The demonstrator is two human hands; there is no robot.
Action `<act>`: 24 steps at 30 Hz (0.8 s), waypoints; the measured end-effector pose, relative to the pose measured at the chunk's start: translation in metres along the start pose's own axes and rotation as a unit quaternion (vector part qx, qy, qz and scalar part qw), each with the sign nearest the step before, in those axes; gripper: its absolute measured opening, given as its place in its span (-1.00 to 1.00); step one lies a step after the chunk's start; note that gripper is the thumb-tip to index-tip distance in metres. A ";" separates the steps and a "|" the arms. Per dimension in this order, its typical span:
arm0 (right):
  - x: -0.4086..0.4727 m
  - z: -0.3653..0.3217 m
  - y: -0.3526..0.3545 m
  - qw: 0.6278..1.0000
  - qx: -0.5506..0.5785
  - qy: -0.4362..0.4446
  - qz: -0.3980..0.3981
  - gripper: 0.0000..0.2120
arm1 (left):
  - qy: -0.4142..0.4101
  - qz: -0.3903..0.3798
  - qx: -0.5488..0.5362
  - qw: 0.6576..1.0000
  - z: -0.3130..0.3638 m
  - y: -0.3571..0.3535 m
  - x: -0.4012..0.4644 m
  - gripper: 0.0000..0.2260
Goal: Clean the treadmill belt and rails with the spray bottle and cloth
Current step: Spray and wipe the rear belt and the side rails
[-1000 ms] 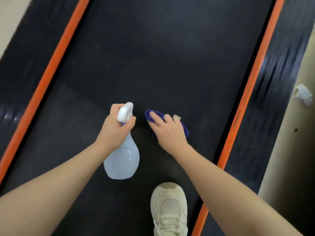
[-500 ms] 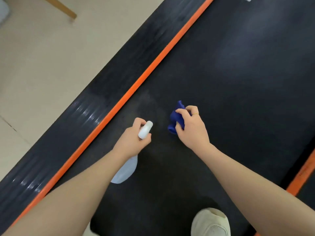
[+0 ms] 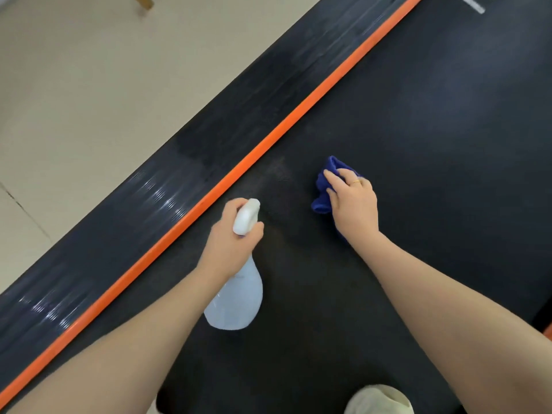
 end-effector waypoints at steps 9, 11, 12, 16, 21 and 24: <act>-0.038 -0.079 -0.047 0.894 -0.170 0.321 -0.263 -0.44 | -0.024 0.038 0.054 0.998 0.003 0.037 0.041 -0.63; -0.012 -0.070 -0.041 0.931 -0.179 0.288 -0.133 -0.46 | -0.032 0.044 0.066 0.996 0.003 0.042 0.044 -0.64; -0.002 -0.066 -0.038 0.958 -0.168 0.220 -0.078 -0.47 | -0.036 0.046 0.076 0.995 0.003 0.044 0.046 -0.61; 0.001 -0.078 -0.041 0.990 -0.137 0.037 0.000 -0.49 | -0.021 0.000 0.090 0.996 -0.003 0.048 0.058 -0.54; -0.024 -0.104 -0.057 0.949 -0.128 0.210 -0.198 -0.45 | -0.011 -0.051 0.042 0.998 -0.019 0.057 0.075 -0.57; 0.011 -0.091 -0.046 0.971 -0.172 0.133 -0.097 -0.51 | -0.018 -0.088 0.007 0.996 -0.020 0.064 0.079 -0.59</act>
Point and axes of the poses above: each hand's wrist, its own x-axis towards the middle knuckle, its own y-axis out of the back of the hand, z = x × y, the point moved 4 cm from there along x, towards the middle knuckle, and after that the axes turned 6 degrees about x, right-handed, at the moved point
